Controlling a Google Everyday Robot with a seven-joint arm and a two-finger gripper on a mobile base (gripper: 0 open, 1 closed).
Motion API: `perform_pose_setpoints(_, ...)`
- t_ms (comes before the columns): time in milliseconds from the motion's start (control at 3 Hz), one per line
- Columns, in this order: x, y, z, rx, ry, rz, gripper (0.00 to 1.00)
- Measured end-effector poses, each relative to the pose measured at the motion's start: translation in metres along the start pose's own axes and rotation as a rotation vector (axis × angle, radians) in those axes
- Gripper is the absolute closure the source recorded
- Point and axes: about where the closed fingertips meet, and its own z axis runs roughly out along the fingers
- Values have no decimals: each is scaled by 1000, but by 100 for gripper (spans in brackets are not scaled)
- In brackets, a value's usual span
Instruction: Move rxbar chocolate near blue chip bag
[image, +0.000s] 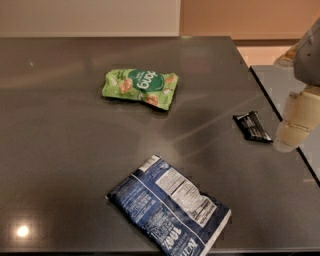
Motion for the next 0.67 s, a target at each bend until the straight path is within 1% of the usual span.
perform_pose_setpoints(333,0,0,0,0,0,0,0)
perform_pose_setpoints(667,2,-1,10,-15,5,30,0)
